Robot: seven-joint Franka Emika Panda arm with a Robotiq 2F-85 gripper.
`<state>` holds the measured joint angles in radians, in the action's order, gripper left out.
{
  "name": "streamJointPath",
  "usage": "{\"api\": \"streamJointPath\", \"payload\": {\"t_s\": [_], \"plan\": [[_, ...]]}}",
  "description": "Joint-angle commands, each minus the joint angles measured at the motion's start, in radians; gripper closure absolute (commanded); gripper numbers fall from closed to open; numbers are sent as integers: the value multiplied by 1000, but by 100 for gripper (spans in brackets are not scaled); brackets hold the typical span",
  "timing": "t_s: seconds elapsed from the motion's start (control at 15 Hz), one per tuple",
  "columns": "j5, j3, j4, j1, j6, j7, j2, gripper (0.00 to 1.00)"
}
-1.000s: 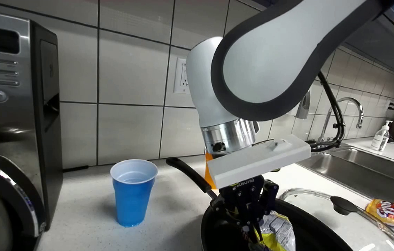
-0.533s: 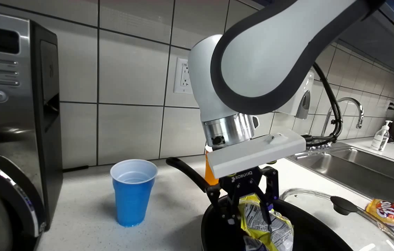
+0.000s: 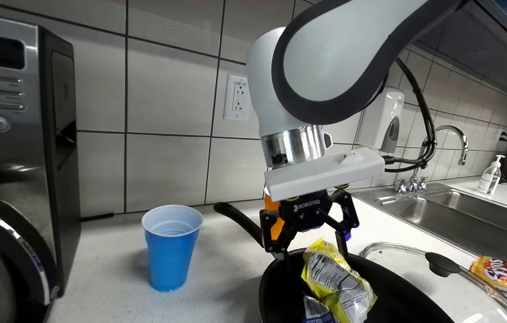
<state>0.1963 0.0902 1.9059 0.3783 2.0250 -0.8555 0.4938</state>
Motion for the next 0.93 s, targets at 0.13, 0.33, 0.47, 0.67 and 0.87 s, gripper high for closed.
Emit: {"api": "streamJointPath", "payload": {"t_s": [0.13, 0.33, 0.47, 0.67, 0.87], "plan": [[10, -9, 16, -7, -11, -8, -61, 0], [3, -20, 32, -19, 0, -16, -86, 0], [-6, -25, 50, -33, 15, -12, -108, 0], [-2, -25, 96, -49, 57, -6, -155, 0], [9, -24, 160, -60, 129, -8, -209, 0]]}}
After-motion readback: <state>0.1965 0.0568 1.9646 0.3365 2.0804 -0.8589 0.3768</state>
